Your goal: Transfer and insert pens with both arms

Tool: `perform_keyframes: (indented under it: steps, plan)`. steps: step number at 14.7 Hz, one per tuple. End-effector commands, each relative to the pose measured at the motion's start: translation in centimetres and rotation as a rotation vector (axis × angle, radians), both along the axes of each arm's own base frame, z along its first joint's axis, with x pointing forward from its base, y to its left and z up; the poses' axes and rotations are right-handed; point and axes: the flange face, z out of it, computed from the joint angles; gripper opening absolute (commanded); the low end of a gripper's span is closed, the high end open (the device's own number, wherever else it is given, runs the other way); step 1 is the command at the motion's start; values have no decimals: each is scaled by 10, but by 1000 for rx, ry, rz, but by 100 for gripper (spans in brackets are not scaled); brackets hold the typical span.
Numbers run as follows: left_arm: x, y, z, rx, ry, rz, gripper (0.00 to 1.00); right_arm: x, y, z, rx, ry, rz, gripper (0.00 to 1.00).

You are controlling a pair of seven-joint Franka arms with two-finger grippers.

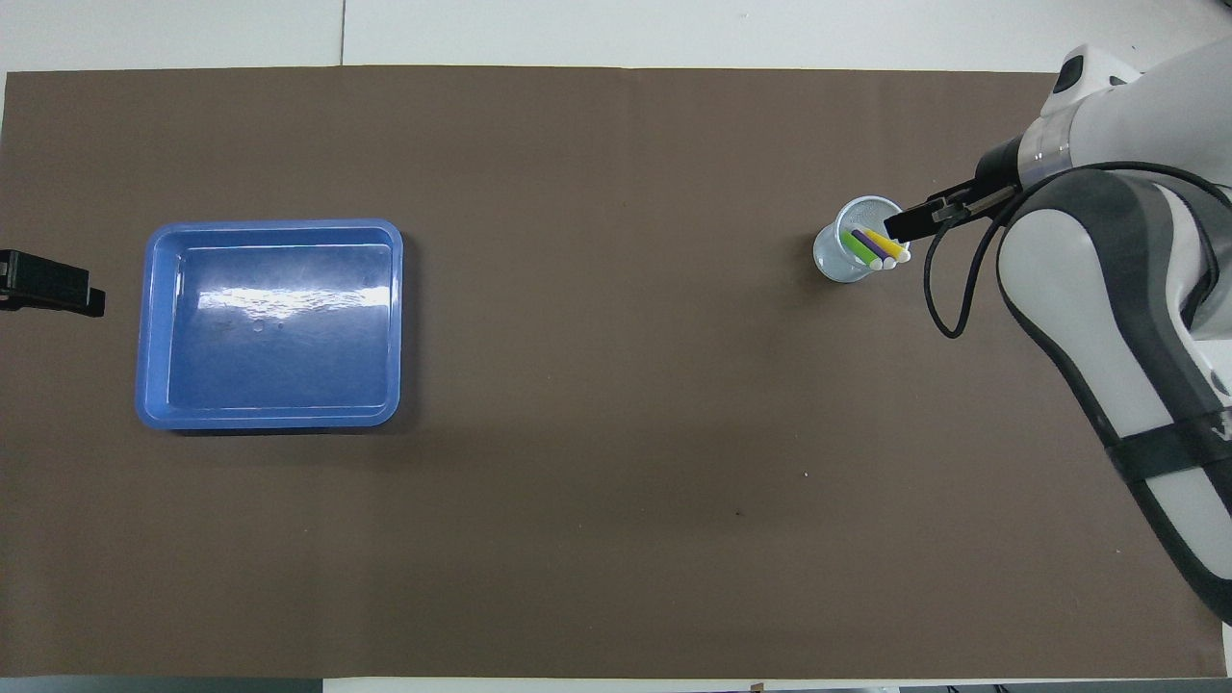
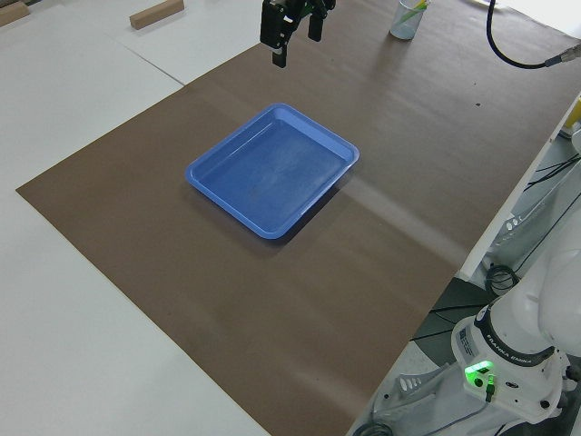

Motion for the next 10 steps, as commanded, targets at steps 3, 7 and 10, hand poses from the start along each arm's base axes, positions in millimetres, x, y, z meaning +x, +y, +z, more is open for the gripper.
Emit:
perform_keyframes:
  steps: [3,7,10]
  plan:
    - [-1,-11,-1,6,28,-28,100,-16,-14,78,10,17,17,100]
    - [0,-11,-3,13,20,-32,100,-42,-34,113,-112,51,15,100]
    - [2,-10,-5,16,5,-38,100,-68,-35,129,-169,141,-86,100]
